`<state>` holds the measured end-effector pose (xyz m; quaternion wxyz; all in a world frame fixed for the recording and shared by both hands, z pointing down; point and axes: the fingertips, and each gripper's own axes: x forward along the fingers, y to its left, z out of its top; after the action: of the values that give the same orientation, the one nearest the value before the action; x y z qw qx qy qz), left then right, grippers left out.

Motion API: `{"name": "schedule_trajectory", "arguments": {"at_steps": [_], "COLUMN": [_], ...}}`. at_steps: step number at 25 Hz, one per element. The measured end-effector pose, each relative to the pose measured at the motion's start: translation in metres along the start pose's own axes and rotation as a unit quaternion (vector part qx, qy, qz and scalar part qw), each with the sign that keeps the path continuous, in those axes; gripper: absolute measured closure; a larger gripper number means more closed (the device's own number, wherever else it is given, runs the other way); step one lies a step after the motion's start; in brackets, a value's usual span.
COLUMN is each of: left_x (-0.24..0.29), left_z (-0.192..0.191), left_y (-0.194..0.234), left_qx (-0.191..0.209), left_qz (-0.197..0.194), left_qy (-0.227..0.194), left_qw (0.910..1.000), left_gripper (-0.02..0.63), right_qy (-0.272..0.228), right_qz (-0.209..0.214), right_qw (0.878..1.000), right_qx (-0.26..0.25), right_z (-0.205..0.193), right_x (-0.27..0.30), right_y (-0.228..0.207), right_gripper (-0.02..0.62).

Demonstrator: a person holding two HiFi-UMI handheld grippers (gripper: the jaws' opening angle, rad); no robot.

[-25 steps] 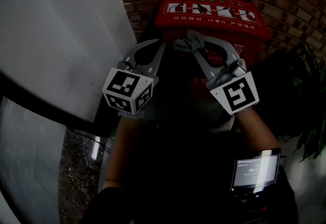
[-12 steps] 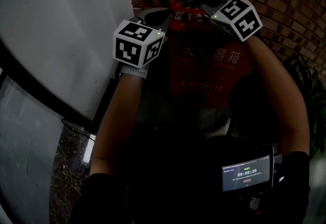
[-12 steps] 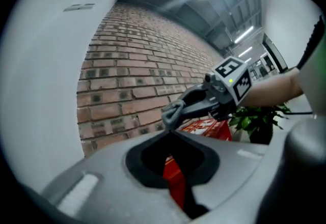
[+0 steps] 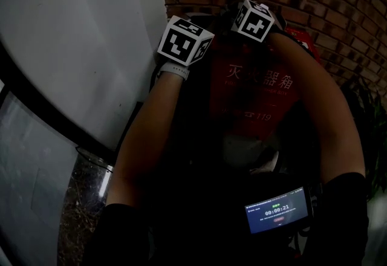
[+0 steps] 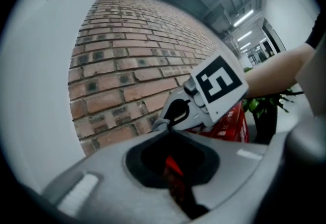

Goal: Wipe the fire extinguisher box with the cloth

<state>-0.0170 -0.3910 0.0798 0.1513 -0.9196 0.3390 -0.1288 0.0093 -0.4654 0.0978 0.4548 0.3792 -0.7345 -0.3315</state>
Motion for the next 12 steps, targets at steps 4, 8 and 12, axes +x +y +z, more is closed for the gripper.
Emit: {"name": "schedule_trajectory", "arguments": {"at_steps": [4, 8, 12], "left_x": [0.008, 0.014, 0.017], "left_z": [-0.009, -0.017, -0.019], "left_y": [0.008, 0.01, 0.006], "left_qx": [-0.003, 0.011, 0.018], "left_qz": [-0.001, -0.003, -0.004], "left_qy": [0.011, 0.023, 0.033], "left_qw": [0.9999, 0.9997, 0.9993], "left_gripper": [0.603, 0.603, 0.603], "right_qy": [0.017, 0.042, 0.063], "right_qz": [0.011, 0.024, 0.042], "right_qw": [1.0, 0.998, 0.996], "right_qx": [-0.022, -0.051, -0.039], "right_z": [-0.003, -0.015, -0.031], "right_x": [0.014, 0.028, 0.034], "right_y": [0.0, 0.0, 0.002], "right_gripper": [0.555, 0.555, 0.56]}}
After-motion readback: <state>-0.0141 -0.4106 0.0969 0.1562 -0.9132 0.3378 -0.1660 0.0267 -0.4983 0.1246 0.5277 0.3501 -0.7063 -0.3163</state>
